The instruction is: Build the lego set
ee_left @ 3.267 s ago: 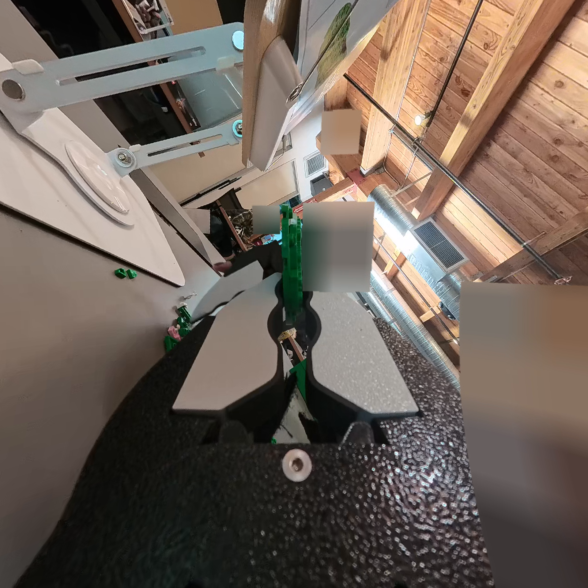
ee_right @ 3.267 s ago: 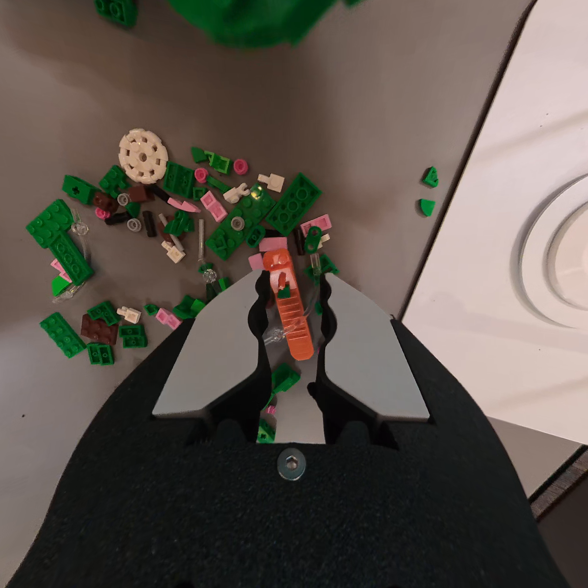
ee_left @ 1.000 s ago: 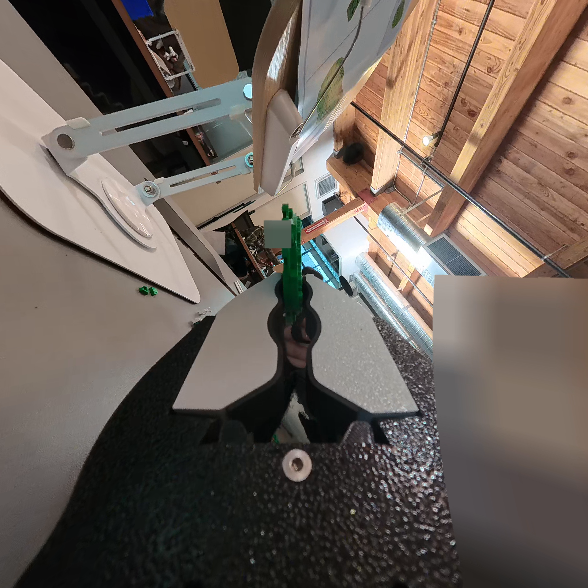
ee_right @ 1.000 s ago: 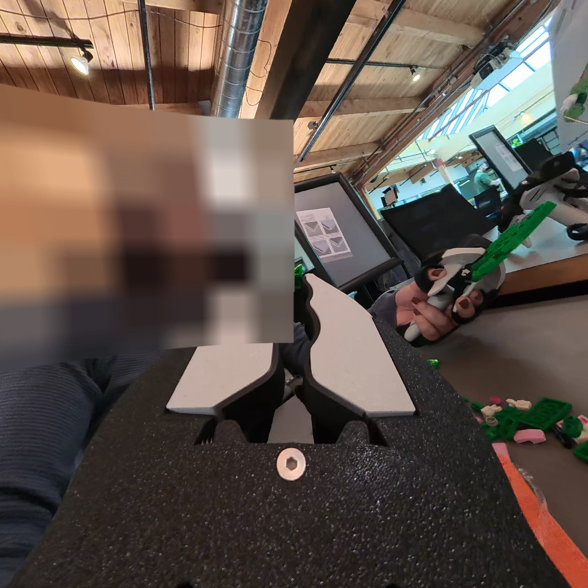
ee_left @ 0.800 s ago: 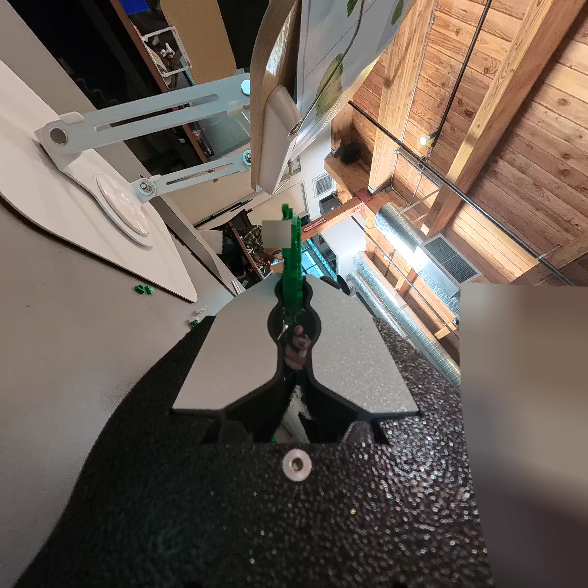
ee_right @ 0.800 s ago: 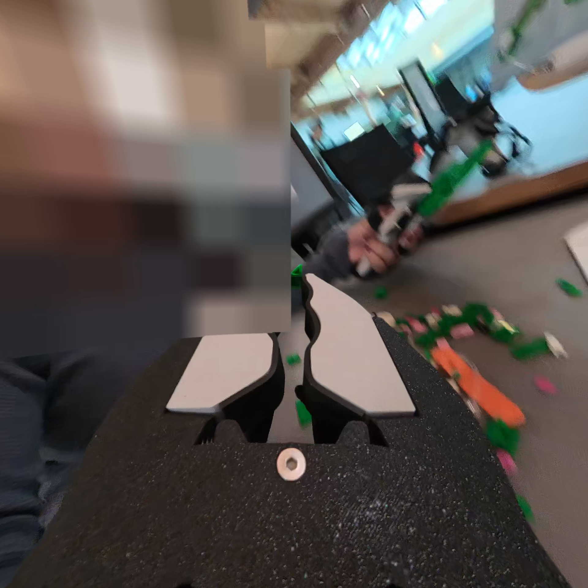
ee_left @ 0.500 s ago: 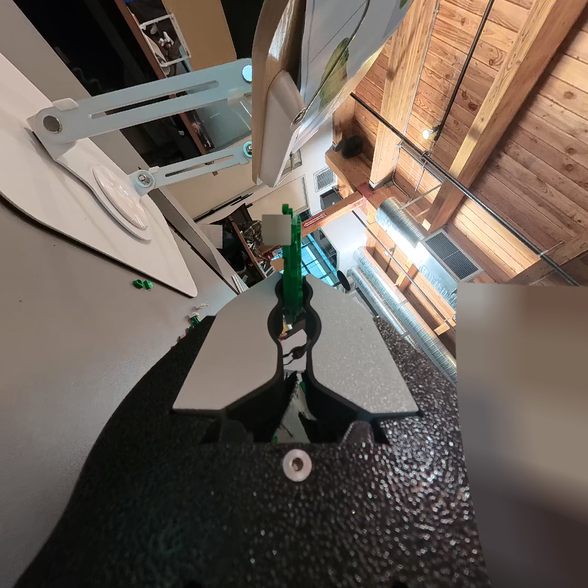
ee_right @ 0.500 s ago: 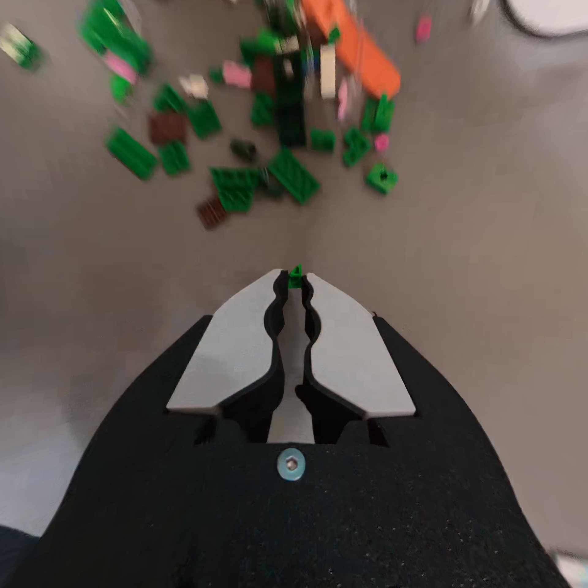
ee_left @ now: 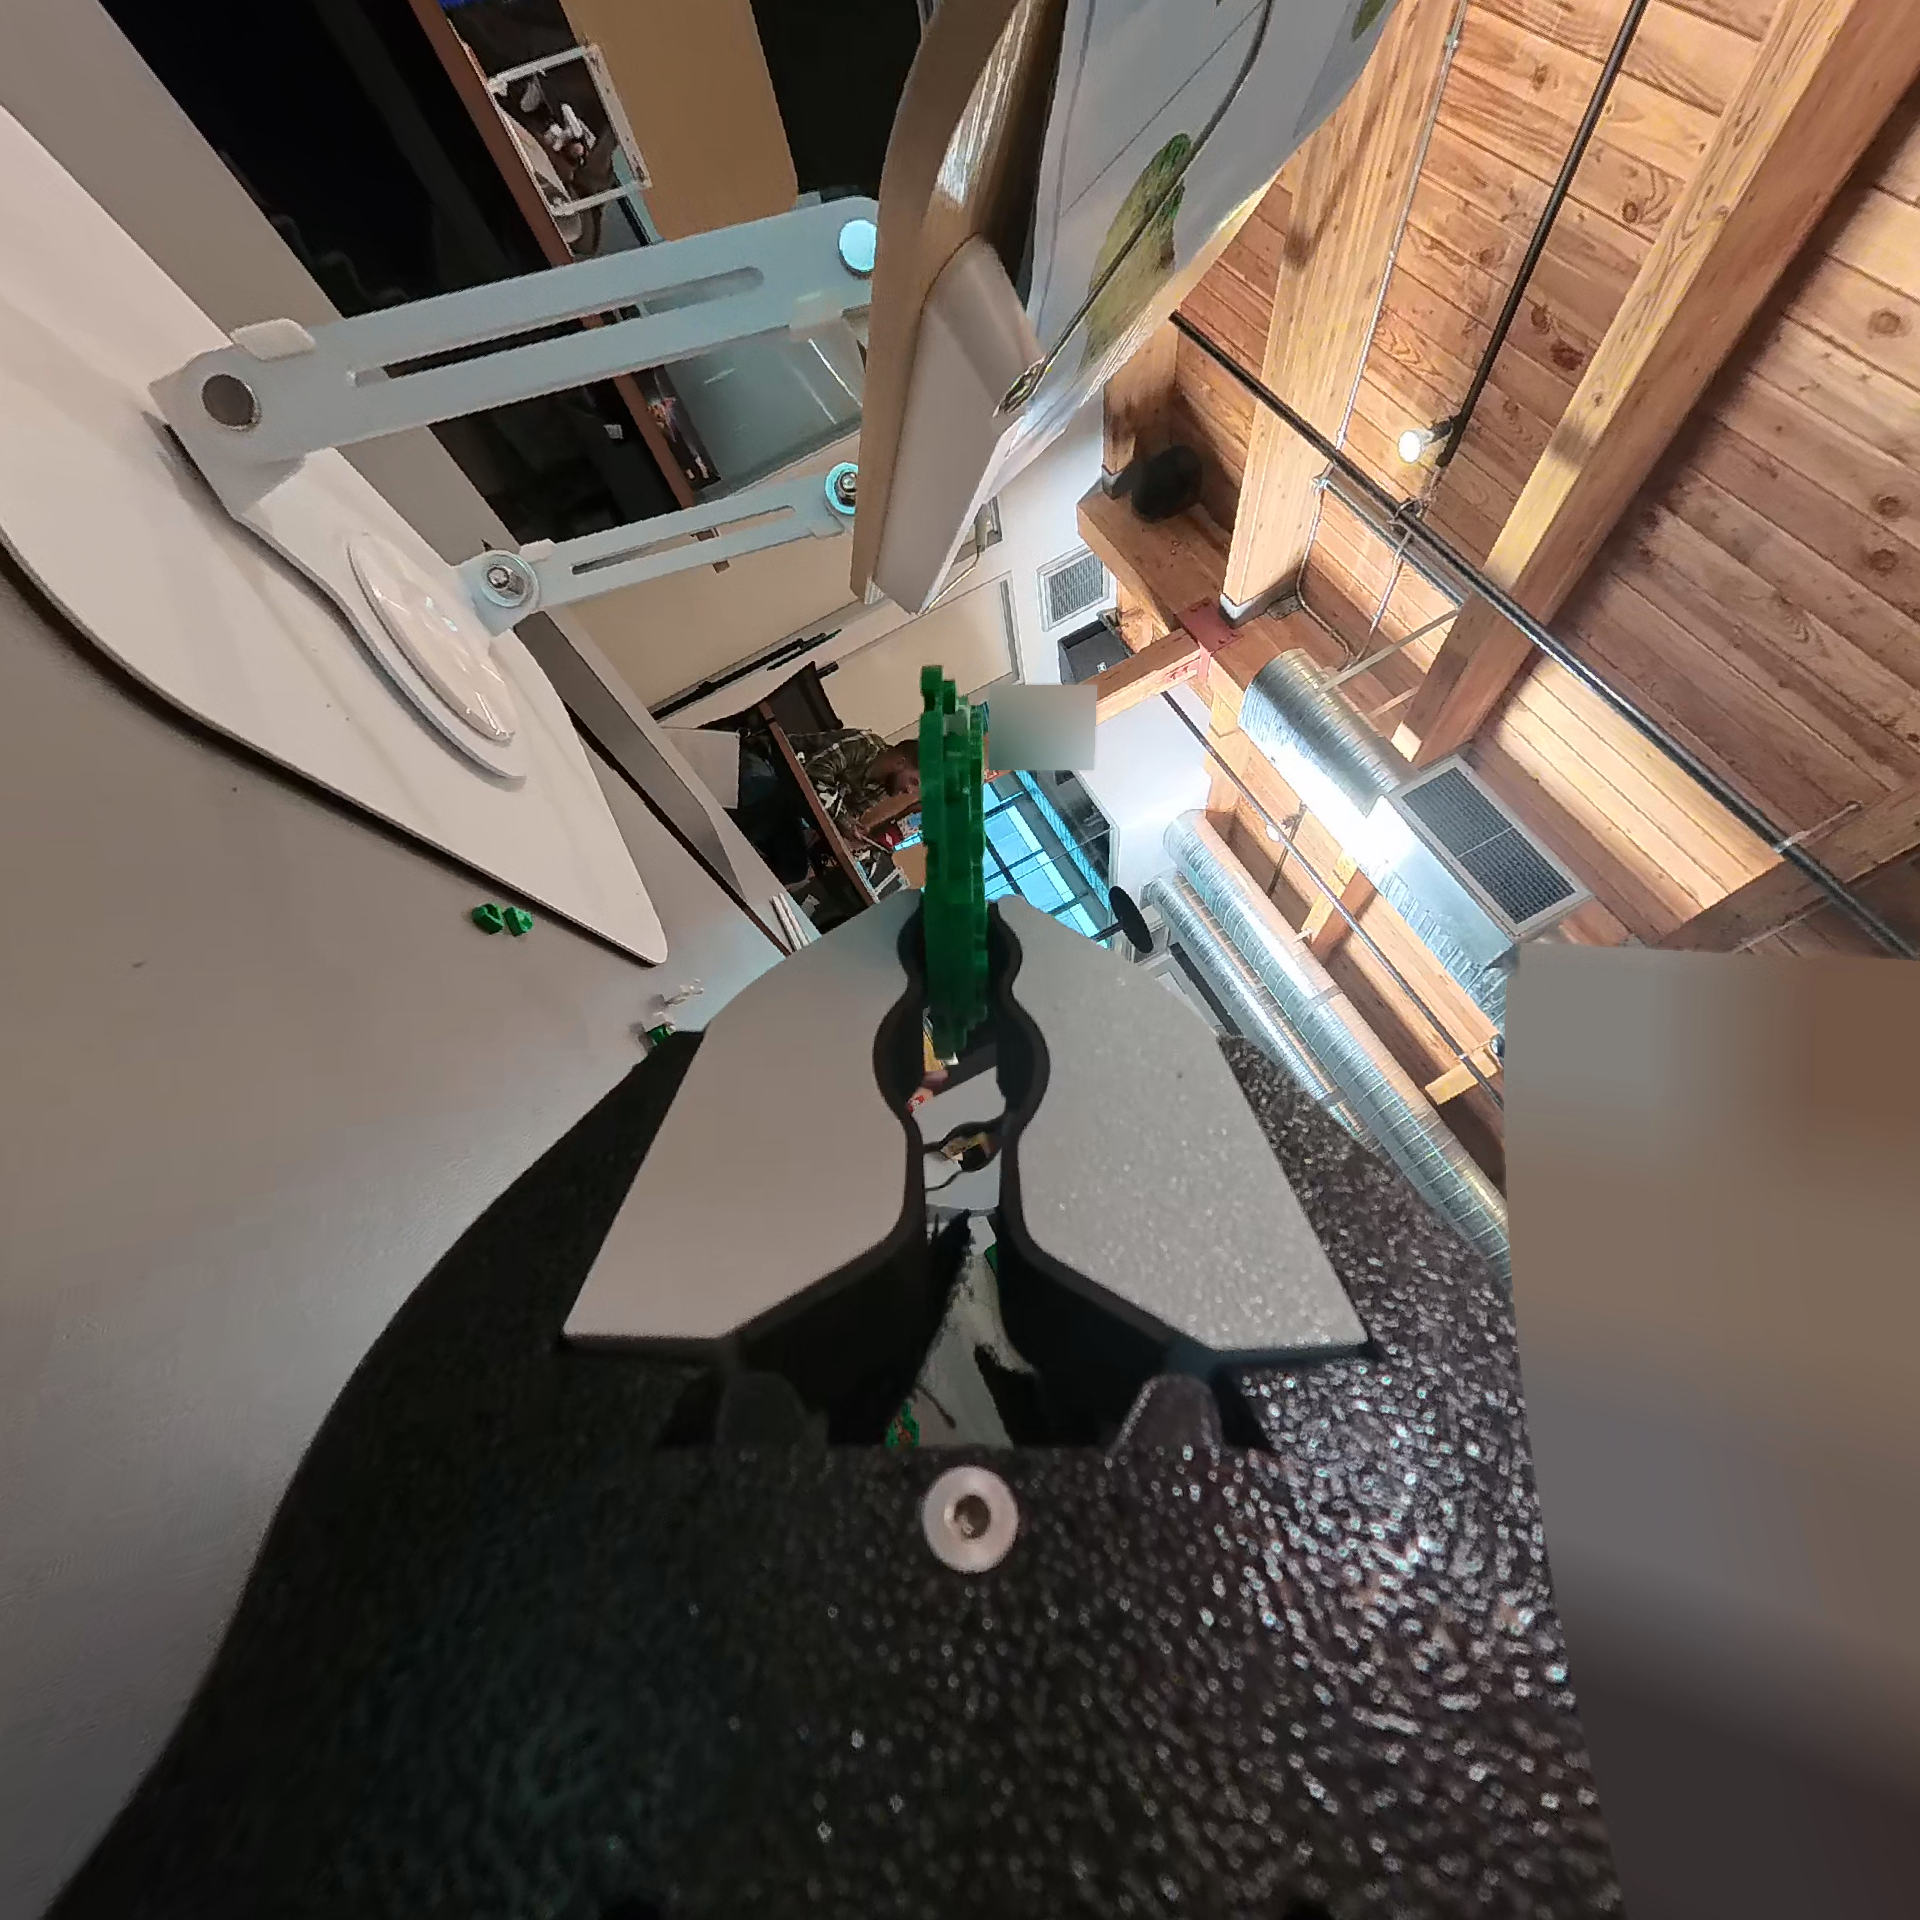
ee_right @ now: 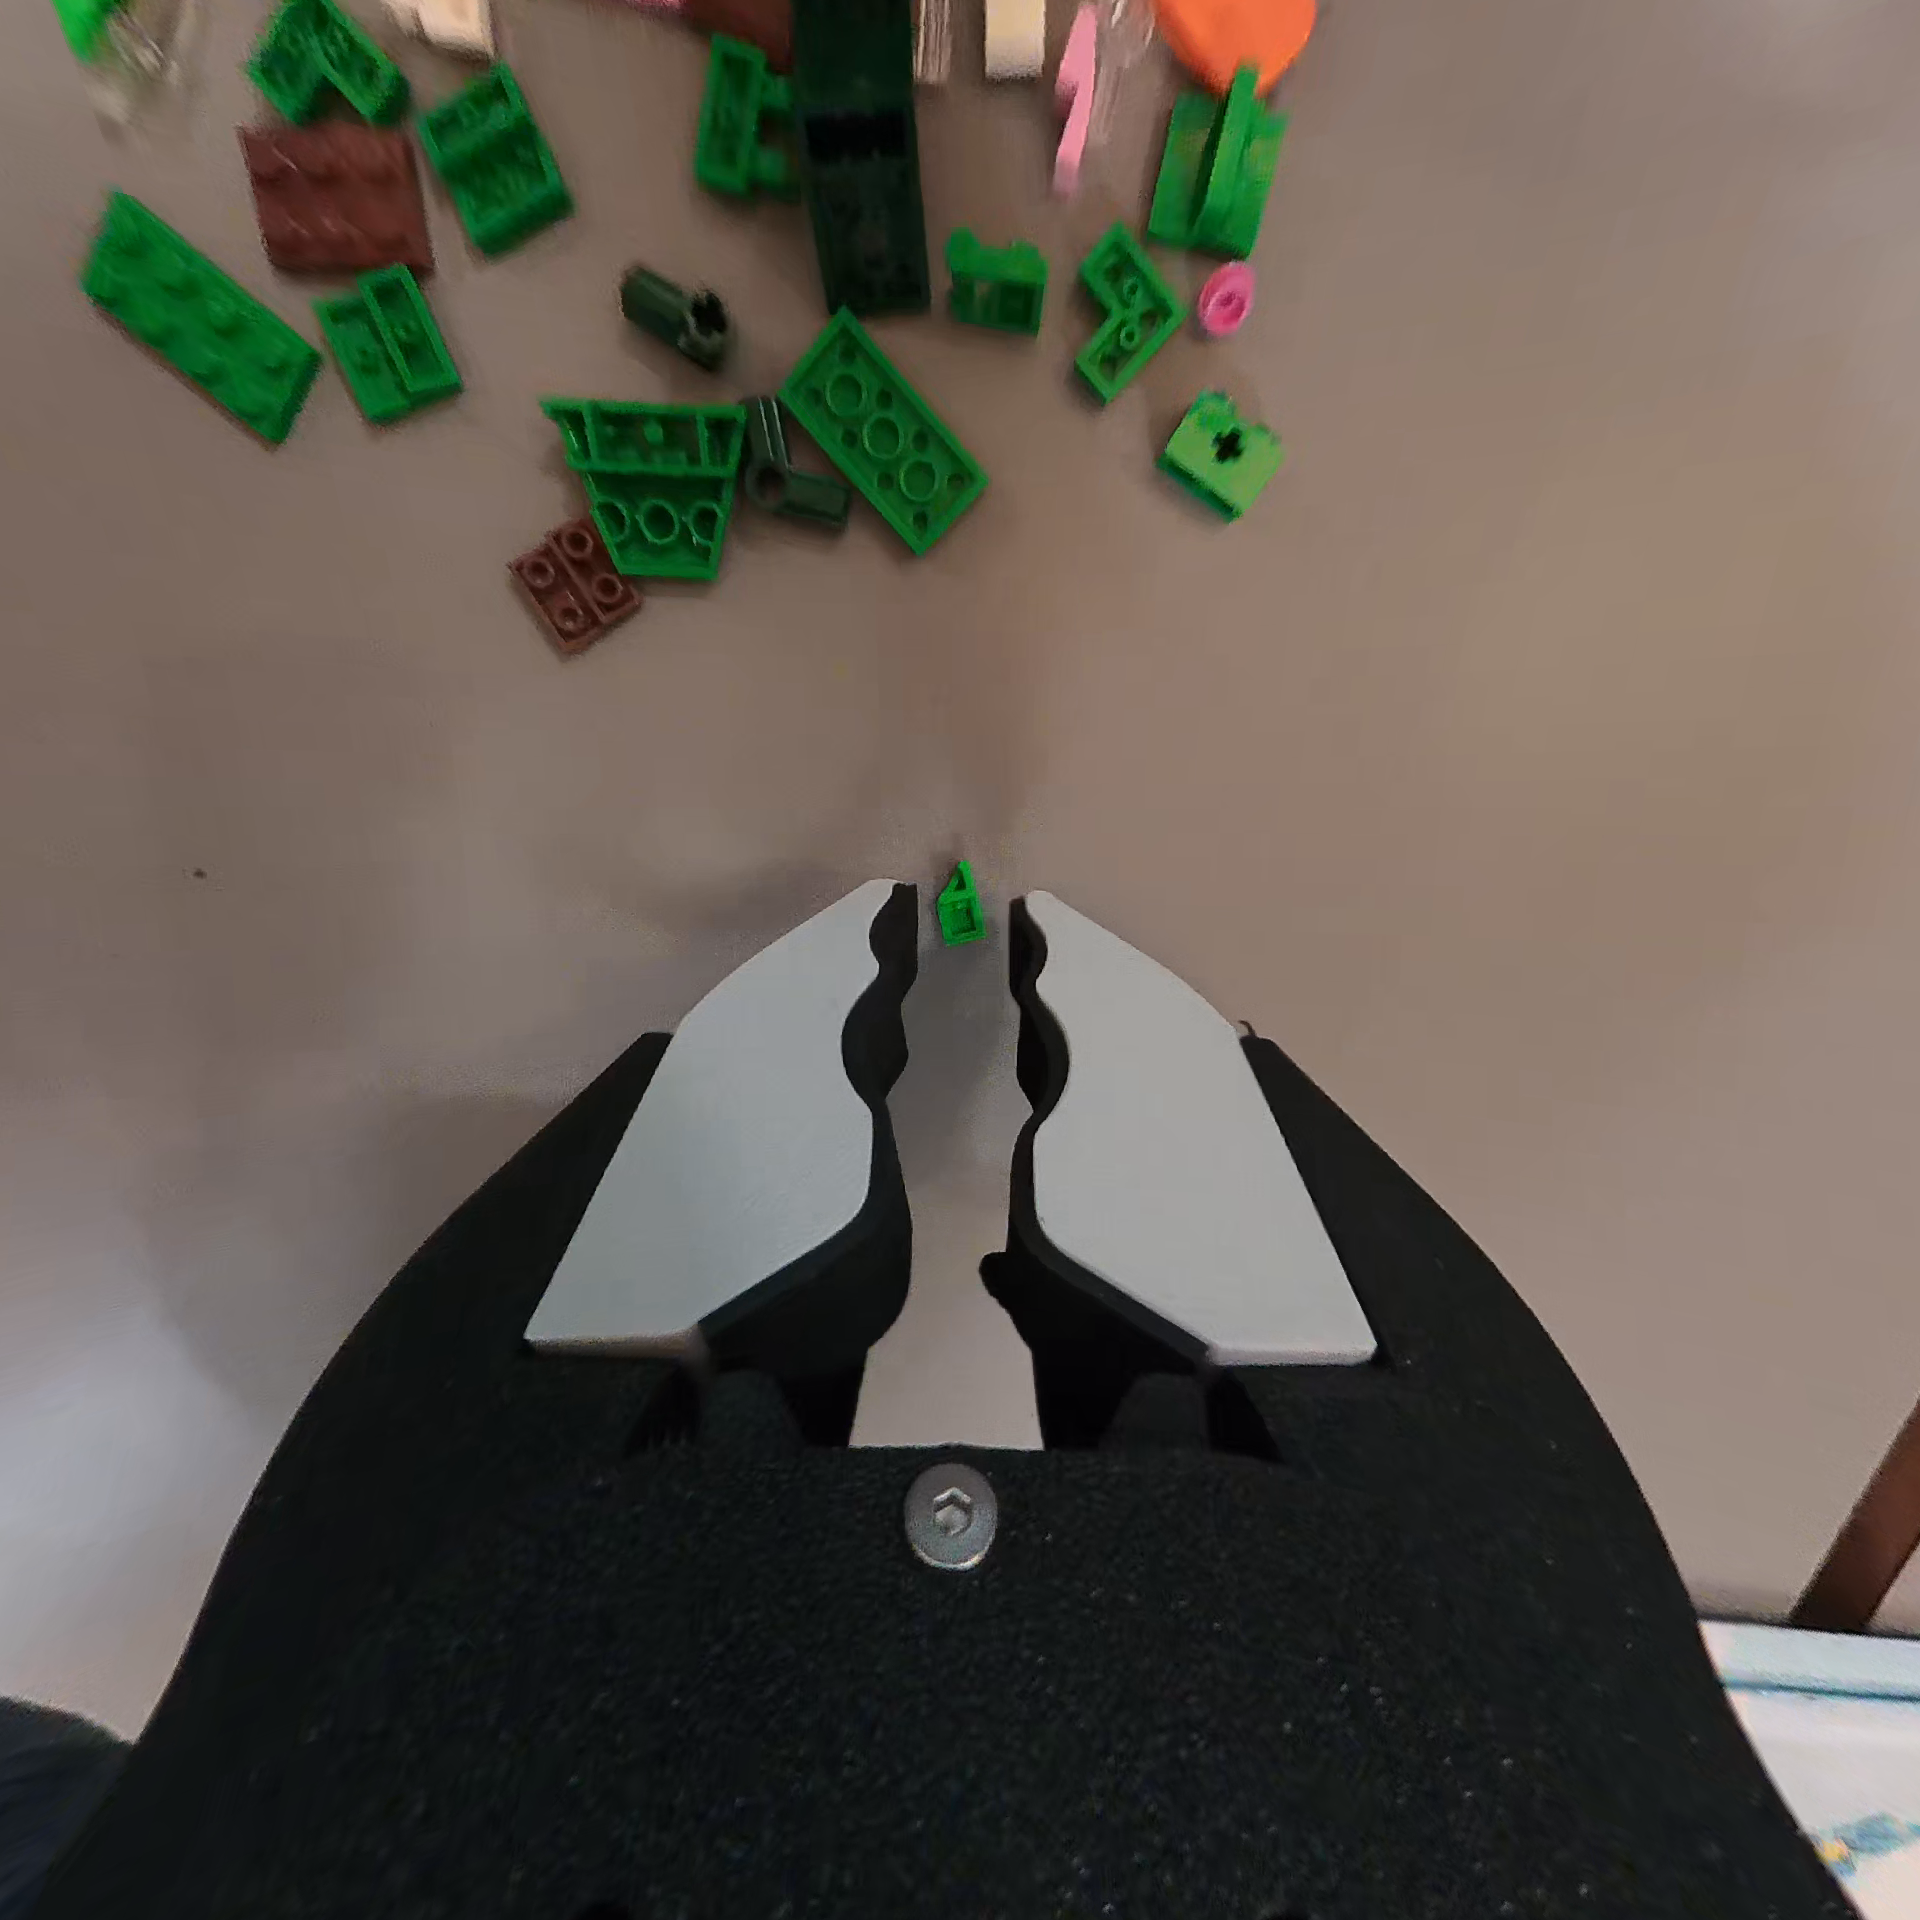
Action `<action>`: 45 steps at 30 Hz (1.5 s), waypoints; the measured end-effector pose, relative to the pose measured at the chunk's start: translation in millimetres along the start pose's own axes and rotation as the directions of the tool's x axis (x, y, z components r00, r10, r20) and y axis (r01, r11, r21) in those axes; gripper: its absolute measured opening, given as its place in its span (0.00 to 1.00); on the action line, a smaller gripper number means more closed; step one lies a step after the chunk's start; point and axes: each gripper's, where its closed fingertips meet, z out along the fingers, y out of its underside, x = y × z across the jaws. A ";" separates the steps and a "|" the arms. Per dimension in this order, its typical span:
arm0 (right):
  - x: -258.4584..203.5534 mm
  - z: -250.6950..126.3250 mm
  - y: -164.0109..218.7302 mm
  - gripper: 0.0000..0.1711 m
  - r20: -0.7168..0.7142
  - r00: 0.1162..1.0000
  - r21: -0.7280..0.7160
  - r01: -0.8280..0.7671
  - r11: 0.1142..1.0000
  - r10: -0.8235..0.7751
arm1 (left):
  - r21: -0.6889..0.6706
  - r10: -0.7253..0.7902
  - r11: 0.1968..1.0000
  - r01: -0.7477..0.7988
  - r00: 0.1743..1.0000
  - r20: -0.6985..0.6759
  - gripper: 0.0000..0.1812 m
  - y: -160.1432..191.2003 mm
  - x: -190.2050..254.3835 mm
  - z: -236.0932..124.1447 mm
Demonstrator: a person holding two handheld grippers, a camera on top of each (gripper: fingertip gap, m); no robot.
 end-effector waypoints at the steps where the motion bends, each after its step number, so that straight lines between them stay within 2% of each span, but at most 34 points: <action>1: 0.7 -4.0 -4.6 0.10 -0.005 1.000 0.025 -0.002 1.000 0.002 | -0.001 0.000 1.000 0.000 1.000 -0.002 0.06 0.3 0.4 0.3; 5: 10.4 -22.0 -25.9 0.11 -0.082 0.997 0.167 0.006 0.986 0.008 | -0.003 0.002 1.000 -0.002 1.000 -0.001 0.04 0.4 0.4 0.2; 8: 29.3 -36.2 -46.1 0.16 -0.216 0.976 0.359 0.042 0.932 0.039 | -0.001 0.002 1.000 -0.002 1.000 -0.001 0.04 -0.2 0.5 -0.2; 10: 40.0 -41.8 -55.2 0.16 -0.268 0.960 0.491 0.058 0.869 0.087 | 0.000 0.001 1.000 -0.001 1.000 -0.002 0.04 -0.3 0.7 -0.3; 14: 49.2 -43.2 -60.9 0.16 -0.214 0.960 0.697 0.018 0.717 0.184 | 0.002 -0.002 1.000 0.002 1.000 0.000 0.04 -0.6 -0.3 -0.6; 18: 83.8 -55.2 -38.1 0.19 -0.361 0.863 0.817 0.109 0.566 0.354 | 0.003 -0.005 1.000 0.005 1.000 -0.006 0.04 -0.6 0.5 -0.6; 21: 86.9 -79.8 -27.4 0.20 -0.367 0.817 0.890 0.169 0.424 0.444 | 0.003 -0.003 1.000 0.003 1.000 -0.005 0.04 -0.2 0.3 -0.4; 25: 90.4 -88.6 -18.9 0.19 -0.324 0.809 0.923 0.155 0.353 0.491 | -0.040 0.007 0.999 -0.008 1.000 -0.019 0.04 6.4 2.7 2.3; 31: 88.2 -81.8 -22.6 0.18 -0.356 0.814 0.900 0.165 0.404 0.459 | -0.067 0.029 0.997 -0.028 0.999 0.015 0.04 13.2 -2.7 5.7; 33: 84.4 -73.1 -26.3 0.15 -0.367 0.833 0.870 0.151 0.469 0.413 | -0.054 0.009 0.999 -0.009 1.000 0.010 0.04 11.7 -3.6 5.1; 36: 72.4 -64.1 -41.8 0.18 -0.351 0.884 0.805 0.117 0.582 0.309 | -0.035 -0.003 0.999 0.003 1.000 0.010 0.04 8.2 -4.9 3.2; 41: 40.8 -21.3 -60.8 0.12 -0.158 0.985 0.627 0.048 0.777 0.067 | -0.021 0.005 1.000 -0.005 1.000 0.012 0.04 3.3 -3.8 0.4; 45: 40.1 1.9 -62.1 0.11 -0.053 0.999 0.520 0.035 0.854 -0.008 | -0.016 0.030 0.999 -0.030 1.000 0.010 0.04 -0.4 1.3 -1.1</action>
